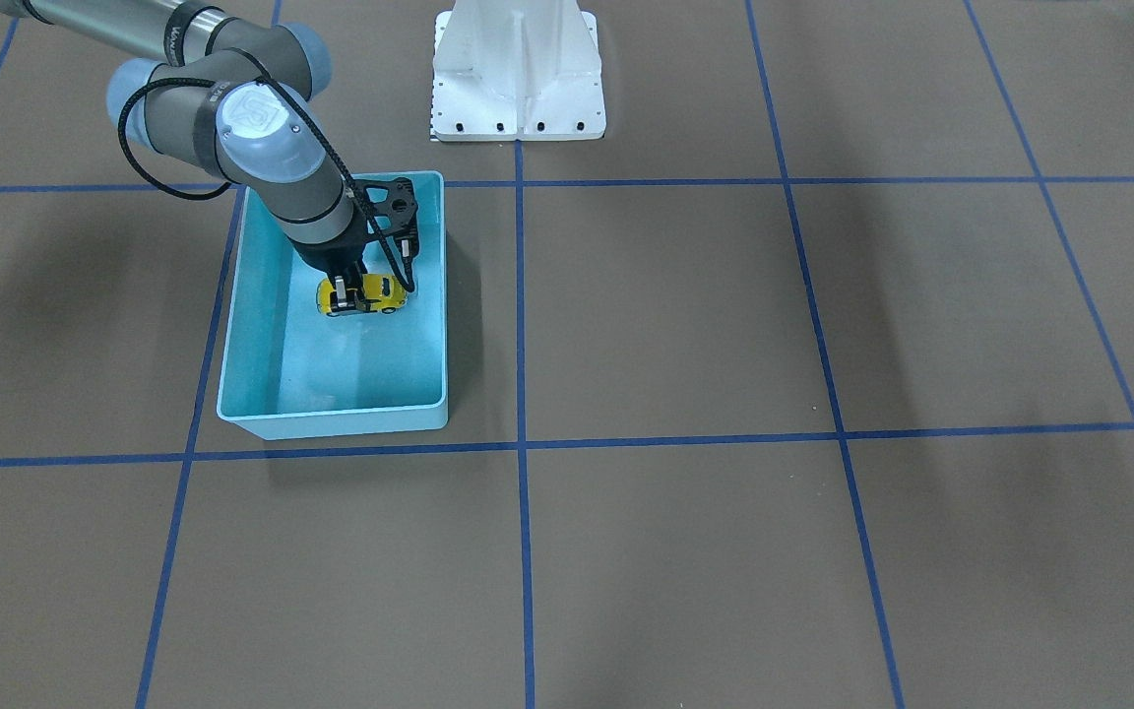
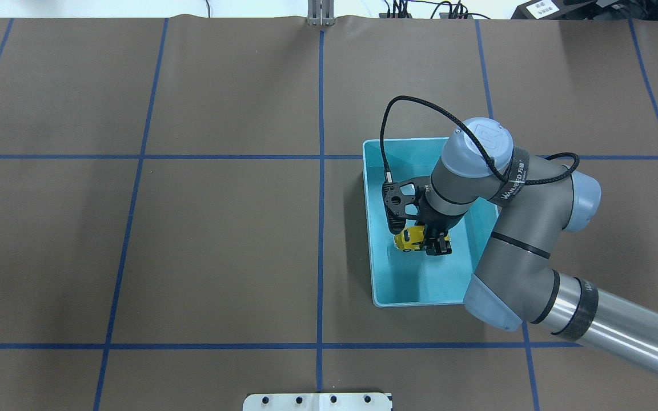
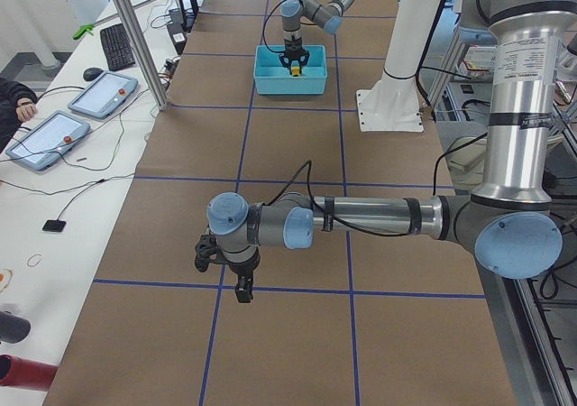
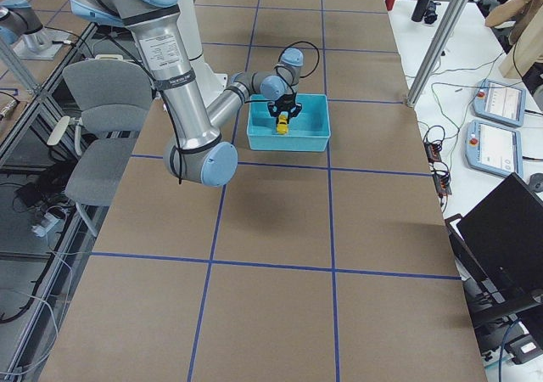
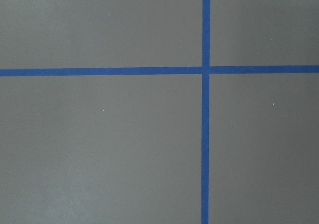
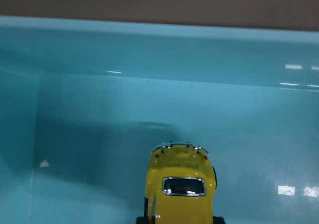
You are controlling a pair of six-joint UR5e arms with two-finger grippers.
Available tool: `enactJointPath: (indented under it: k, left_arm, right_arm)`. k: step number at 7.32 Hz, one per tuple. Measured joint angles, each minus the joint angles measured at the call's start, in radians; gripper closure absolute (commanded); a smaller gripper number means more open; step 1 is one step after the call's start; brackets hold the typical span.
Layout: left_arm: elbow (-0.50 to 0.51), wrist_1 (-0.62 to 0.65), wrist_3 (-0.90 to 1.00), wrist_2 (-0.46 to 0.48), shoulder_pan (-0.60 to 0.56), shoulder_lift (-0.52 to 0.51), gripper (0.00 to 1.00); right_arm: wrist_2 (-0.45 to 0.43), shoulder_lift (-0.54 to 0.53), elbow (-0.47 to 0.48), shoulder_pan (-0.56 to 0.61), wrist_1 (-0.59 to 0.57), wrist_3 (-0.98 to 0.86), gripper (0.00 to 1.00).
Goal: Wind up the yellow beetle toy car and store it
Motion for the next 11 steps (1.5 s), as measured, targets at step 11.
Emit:
enactJointPath:
  k: [11]
  left_arm:
    - [0.044,0.0,-0.003,0.0,0.008,-0.042,0.0]
  right_arm:
    - [0.248,-0.391,0.172,0.618,-0.205,-0.011,0.0]
